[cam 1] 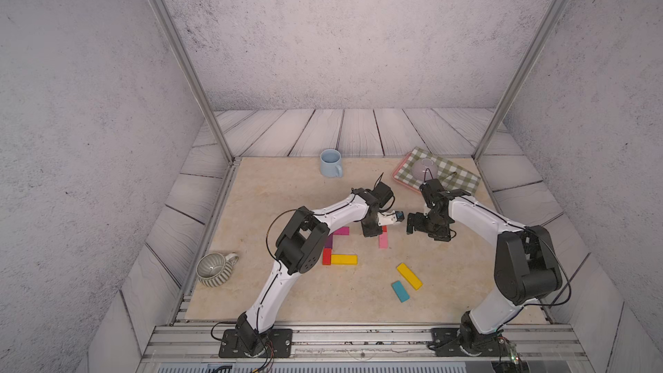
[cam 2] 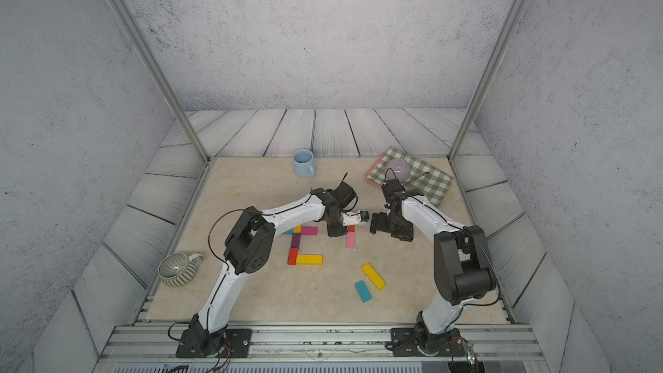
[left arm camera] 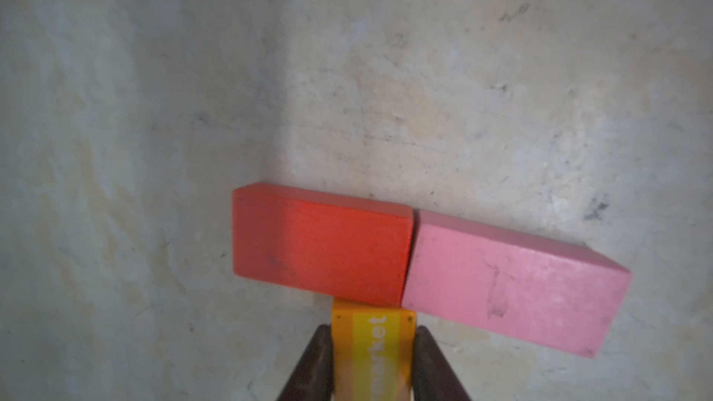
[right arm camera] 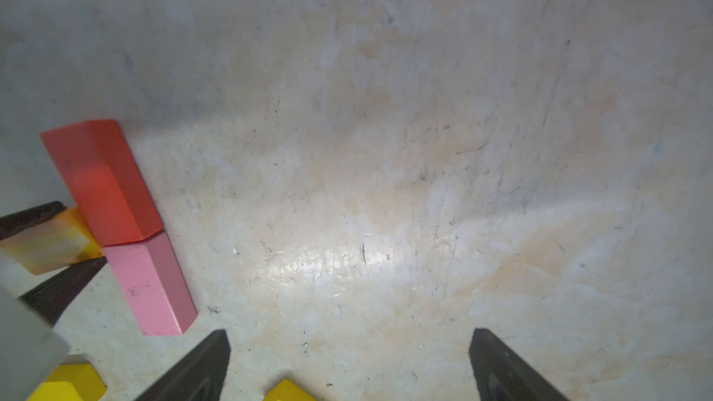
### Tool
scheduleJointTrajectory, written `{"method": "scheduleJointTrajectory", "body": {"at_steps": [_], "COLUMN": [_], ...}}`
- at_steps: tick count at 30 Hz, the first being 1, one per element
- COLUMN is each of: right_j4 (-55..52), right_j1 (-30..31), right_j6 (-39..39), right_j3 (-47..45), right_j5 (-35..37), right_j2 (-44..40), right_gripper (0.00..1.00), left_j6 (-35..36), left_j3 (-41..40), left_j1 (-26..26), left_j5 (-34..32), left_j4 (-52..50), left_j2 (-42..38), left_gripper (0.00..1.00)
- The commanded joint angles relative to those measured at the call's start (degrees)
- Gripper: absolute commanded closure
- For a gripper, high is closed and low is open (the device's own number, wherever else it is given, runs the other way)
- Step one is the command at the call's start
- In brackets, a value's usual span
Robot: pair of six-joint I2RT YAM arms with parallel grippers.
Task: Assemble the letter t with building blocks
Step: Assemble the building block at the center of the board.
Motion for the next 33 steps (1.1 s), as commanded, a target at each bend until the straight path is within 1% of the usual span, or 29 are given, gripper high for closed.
{"method": "scheduleJointTrajectory", "body": {"at_steps": [1,6,9,10,12,13,15,20,24,26,28,31,33], "right_j4": [-0.9,-0.9,-0.8,-0.8,-0.8,-0.8,-0.7,-0.5,0.9,1.3,0.4,-2.0,-3.7], "right_j1": [-0.2,-0.3,-0.3,-0.3,-0.3,-0.3,-0.2,-0.3,0.7,2.5,5.7,13.6,20.2], "right_j6": [0.5,0.6,0.6,0.5,0.4,0.3,0.2,-0.4,-1.4,-1.4,-0.9,0.4,1.5], "right_j3": [-0.5,-0.6,-0.6,-0.6,-0.5,-0.5,-0.5,-0.5,-2.3,-3.6,-4.0,-4.5,-4.8], "right_j5": [0.2,0.2,0.0,0.0,-0.1,-0.1,-0.2,-0.4,-1.3,-1.0,-0.2,2.6,5.1], "right_j2": [0.6,0.7,0.6,0.6,0.7,0.7,0.6,-0.2,-3.7,-5.8,-7.2,-8.9,-9.5], "right_gripper": [0.01,0.01,0.01,0.01,0.01,0.01,0.01,0.01,0.01,0.01,0.01,0.02,0.02], "left_j6": [0.6,0.8,0.9,0.9,0.9,0.9,0.8,0.7,0.1,-0.4,-0.9,-3.4,-6.7], "left_j3": [-1.4,-1.7,-2.1,-2.3,-2.9,-3.1,-3.9,-6.9,-10.4,-12.3,-14.0,-16.9,-19.2], "left_j1": [-0.7,-0.7,-0.6,-0.6,-0.5,-0.4,-0.1,0.7,1.5,1.8,1.9,2.2,2.6], "left_j5": [0.8,0.7,-0.1,-0.5,-1.2,-1.6,-2.5,-5.1,-5.6,-5.7,-6.1,-6.4,-8.3], "left_j4": [-1.3,-1.0,-0.9,-0.9,-0.5,-0.3,0.4,2.4,4.1,5.2,6.4,9.8,13.9], "left_j2": [2.9,2.6,2.5,2.4,2.0,1.8,1.2,-1.8,-6.4,-9.2,-12.5,-18.1,-22.3], "left_gripper": [0.66,0.66,0.64,0.61,0.52,0.48,0.45,0.44,0.44,0.43,0.43,0.43,0.42]}}
